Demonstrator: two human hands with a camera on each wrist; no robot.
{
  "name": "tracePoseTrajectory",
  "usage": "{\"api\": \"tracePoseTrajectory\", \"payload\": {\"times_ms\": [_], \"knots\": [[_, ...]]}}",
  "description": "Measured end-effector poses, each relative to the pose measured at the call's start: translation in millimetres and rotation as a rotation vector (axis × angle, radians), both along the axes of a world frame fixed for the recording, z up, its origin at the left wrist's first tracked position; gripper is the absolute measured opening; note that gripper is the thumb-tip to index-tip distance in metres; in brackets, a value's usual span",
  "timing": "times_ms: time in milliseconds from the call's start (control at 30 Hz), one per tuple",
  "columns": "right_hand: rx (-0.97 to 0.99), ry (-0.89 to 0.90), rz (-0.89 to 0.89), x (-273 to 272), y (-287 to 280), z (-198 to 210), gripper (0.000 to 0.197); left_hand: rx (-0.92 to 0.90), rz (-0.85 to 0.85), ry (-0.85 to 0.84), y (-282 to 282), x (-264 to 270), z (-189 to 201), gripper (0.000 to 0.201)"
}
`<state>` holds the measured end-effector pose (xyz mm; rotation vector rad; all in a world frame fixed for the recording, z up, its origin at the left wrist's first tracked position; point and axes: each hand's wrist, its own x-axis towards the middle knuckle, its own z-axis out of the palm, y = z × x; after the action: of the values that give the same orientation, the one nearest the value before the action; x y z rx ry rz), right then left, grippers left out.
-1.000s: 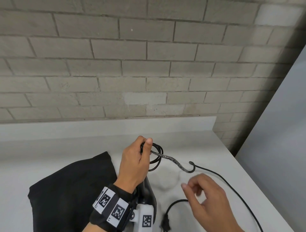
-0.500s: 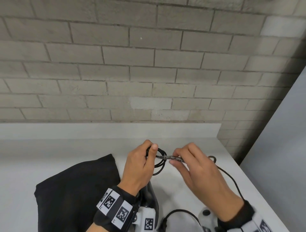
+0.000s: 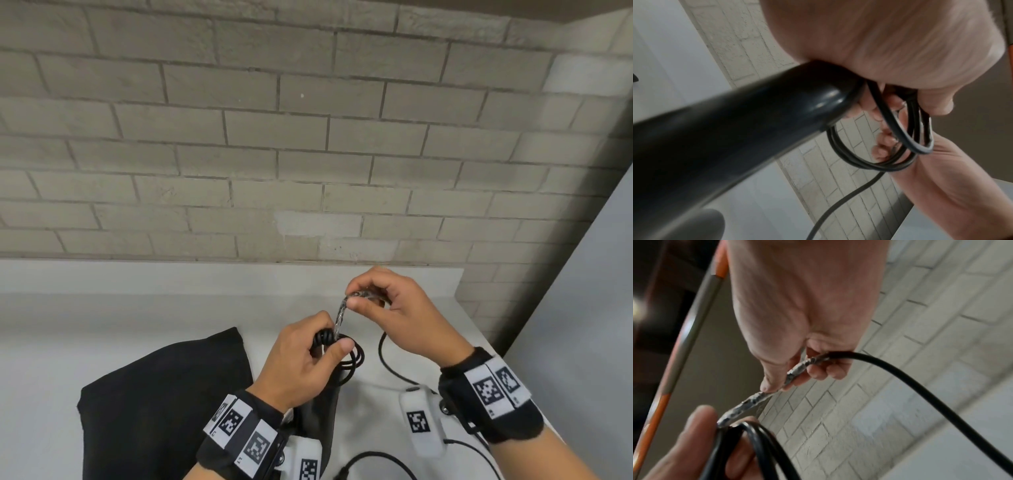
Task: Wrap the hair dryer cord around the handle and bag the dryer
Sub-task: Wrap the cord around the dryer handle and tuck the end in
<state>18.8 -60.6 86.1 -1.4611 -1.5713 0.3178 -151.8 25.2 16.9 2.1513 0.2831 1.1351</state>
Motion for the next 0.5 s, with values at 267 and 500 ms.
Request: {"api": "tracePoseTrajectory", "payload": {"times_ms": [267,500], "knots": [[-0.017,0.455,-0.016,-20.6,8.2,-55.2,0.016,-0.06,-0.009,-0.054,1.2,-1.4,-5.0,0.043],[-0.016,0.393,0.05,-36.8,-7.7,-79.2,0.033,-0.134,0.107,-0.068,6.0,-3.2,-7.4,0.053]]}}
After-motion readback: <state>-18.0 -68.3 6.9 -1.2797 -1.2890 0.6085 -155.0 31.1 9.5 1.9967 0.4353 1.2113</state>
